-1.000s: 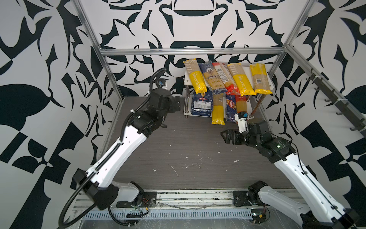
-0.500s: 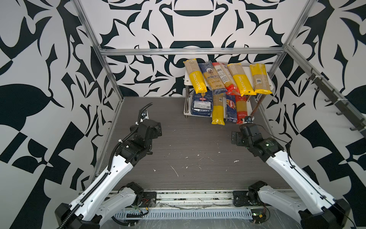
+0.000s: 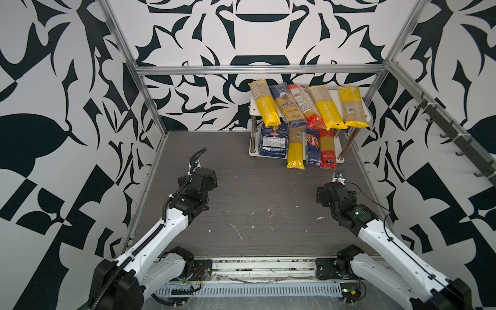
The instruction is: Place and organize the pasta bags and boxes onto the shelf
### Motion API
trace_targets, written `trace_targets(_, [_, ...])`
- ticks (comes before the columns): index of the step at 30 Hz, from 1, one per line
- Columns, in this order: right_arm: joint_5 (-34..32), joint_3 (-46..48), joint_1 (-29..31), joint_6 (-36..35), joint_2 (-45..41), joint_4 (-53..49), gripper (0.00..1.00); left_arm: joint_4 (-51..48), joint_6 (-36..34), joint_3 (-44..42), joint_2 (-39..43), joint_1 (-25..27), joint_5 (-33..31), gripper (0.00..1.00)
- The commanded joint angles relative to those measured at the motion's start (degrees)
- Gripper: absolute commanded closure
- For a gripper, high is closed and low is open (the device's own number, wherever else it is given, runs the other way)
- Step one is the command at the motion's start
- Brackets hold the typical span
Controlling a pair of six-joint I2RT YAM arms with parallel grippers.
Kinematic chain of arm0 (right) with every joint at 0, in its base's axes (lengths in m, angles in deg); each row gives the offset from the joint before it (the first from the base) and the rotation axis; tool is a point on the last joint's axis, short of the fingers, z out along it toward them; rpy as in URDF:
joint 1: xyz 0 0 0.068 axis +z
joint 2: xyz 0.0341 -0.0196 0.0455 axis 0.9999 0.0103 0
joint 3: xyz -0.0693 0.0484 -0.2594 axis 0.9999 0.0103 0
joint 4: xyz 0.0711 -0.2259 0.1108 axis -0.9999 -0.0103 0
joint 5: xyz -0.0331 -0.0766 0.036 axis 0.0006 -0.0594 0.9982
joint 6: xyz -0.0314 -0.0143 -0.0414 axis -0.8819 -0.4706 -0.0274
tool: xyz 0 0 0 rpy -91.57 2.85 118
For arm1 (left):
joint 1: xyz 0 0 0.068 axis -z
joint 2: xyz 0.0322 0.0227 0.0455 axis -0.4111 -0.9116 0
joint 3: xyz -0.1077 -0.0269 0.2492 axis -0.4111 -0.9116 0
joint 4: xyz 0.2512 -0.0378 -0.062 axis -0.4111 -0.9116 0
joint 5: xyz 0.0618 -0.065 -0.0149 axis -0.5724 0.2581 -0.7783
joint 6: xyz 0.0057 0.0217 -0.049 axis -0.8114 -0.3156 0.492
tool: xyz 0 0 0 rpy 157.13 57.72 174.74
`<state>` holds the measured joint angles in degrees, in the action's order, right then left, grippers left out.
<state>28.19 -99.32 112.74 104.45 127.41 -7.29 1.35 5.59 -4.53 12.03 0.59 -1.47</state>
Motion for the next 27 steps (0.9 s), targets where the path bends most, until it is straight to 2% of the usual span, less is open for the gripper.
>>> trace_targets(1, [-3.13, 2.42, -0.13, -2.42, 0.35, 8.69, 0.00, 8.86, -2.31, -2.63, -0.17, -2.84, 1.93, 0.01])
trace_targets(8, [-3.88, 7.24, -0.65, -10.60, 4.88, 26.07, 0.00, 25.41, -7.79, -11.87, 0.47, -12.54, 8.91, 0.01])
trace_targets(11, [-4.31, 9.65, -1.04, -14.62, 7.56, 35.19, 0.00, 29.28, -8.05, -13.90, -0.84, -16.88, 11.95, 0.01])
trace_targets(13, [-3.06, 10.34, -2.10, -15.53, 9.18, 38.76, 0.00, 30.69, -7.80, -14.13, -2.27, -18.19, 12.07, 0.01])
trace_targets(18, [2.68, 12.16, -6.63, -16.49, 14.53, 48.05, 0.00, 41.55, -9.21, -17.47, -7.76, -20.13, 13.72, 0.01])
trace_targets(24, [3.70, 13.45, -8.59, -15.89, 21.92, 57.17, 0.00, 55.26, -10.68, -20.91, -16.23, -23.57, 16.80, 0.01])
trace_targets(27, [3.94, 14.28, -9.26, -15.31, 25.32, 61.90, 0.00, 59.51, -11.59, -22.48, -16.68, -23.64, 16.74, 0.01])
